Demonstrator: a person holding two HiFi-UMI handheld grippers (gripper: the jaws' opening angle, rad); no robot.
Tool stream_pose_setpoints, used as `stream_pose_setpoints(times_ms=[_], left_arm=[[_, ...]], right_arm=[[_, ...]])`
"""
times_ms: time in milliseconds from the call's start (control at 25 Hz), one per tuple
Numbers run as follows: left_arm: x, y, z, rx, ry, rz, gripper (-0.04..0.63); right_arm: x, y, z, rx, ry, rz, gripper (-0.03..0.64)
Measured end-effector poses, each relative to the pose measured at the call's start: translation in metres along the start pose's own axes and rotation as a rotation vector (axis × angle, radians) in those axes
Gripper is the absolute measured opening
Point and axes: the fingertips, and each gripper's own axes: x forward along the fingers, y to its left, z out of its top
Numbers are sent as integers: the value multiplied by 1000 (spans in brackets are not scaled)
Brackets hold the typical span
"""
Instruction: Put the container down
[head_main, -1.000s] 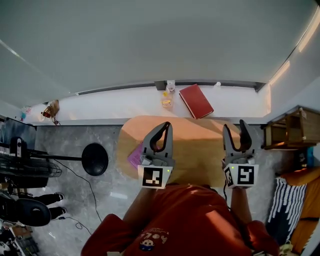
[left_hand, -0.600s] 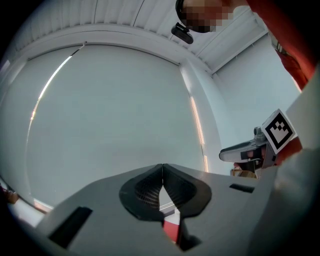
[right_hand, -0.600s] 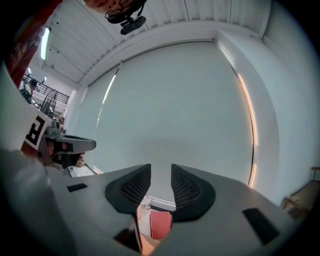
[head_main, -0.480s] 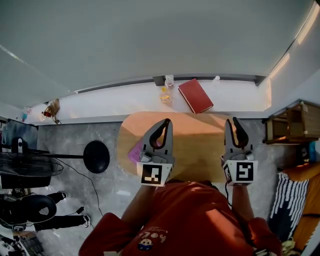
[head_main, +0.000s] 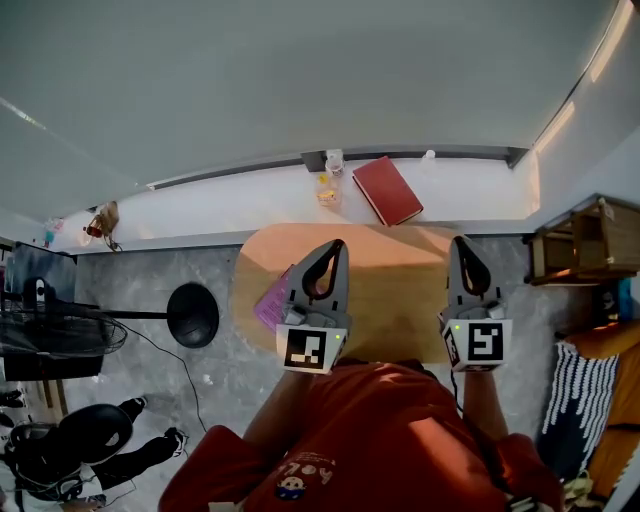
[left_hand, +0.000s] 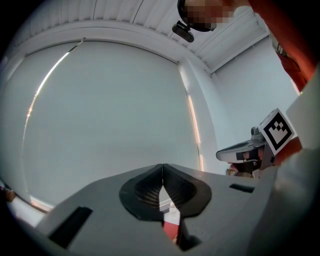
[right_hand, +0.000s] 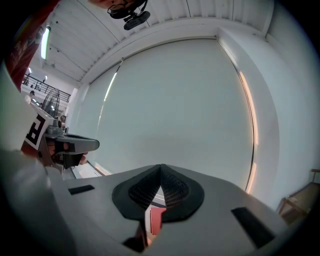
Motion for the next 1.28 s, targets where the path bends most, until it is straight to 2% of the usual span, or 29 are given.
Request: stream_pose_setpoints(times_ms=[160, 440, 680, 840, 1280], left_arm=[[1, -4, -1, -4, 5, 3, 9], [-1, -13, 3, 3, -1, 3, 8], [-5, -20, 2, -6, 7, 10, 8], [-5, -23, 1, -4, 12, 13, 9], [-7, -29, 0, 3, 20, 26, 9]], right_arm=[[-5, -7, -3, 29, -2, -23, -3], [-13, -10, -3, -6, 7, -12, -3], [-20, -14, -6, 30, 7, -23, -3], [-20, -15, -5, 2, 6, -6, -3], [-25, -22, -9, 19, 7, -12, -3]])
